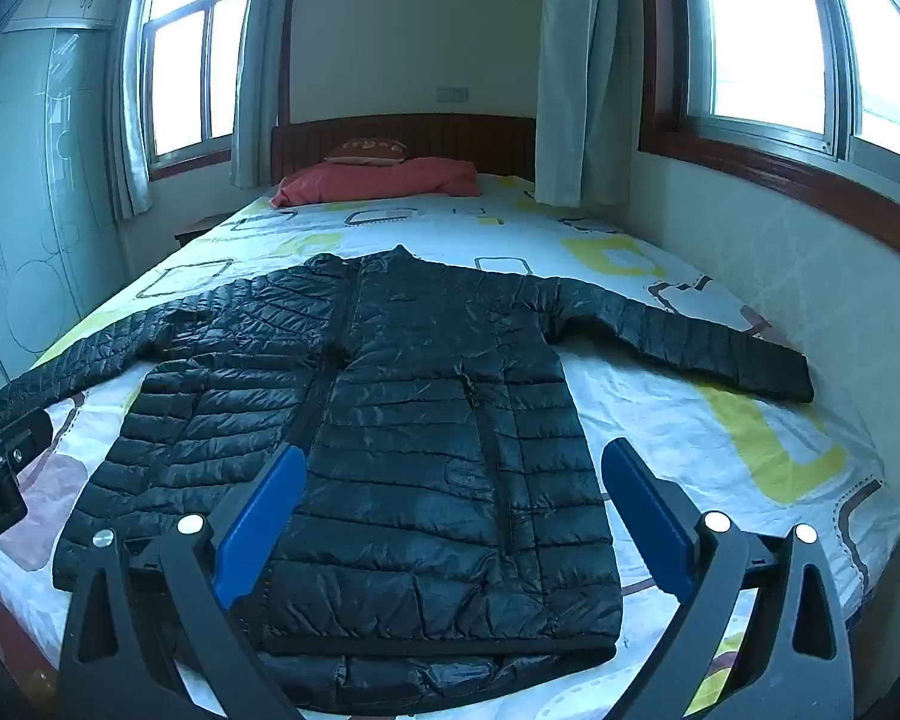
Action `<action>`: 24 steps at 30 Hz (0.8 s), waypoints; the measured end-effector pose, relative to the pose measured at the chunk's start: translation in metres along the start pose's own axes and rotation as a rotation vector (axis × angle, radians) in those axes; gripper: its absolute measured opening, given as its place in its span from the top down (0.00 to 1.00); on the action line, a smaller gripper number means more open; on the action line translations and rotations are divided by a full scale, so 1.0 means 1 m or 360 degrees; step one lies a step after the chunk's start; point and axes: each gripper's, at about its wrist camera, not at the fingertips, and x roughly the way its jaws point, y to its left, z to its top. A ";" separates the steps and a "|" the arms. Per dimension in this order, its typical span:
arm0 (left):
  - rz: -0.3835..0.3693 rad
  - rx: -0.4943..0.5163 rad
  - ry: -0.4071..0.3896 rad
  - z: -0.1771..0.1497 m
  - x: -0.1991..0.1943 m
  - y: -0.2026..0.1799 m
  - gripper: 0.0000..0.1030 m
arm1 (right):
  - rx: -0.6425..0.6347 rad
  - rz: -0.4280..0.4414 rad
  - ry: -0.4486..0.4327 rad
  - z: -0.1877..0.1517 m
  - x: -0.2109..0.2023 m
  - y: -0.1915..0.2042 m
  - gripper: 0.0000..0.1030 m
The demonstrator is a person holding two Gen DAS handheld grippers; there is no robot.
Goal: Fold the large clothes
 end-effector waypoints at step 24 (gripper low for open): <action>0.0010 0.0010 -0.0013 -0.001 0.001 0.004 0.02 | -0.0004 0.0003 0.0002 0.000 0.001 0.001 0.05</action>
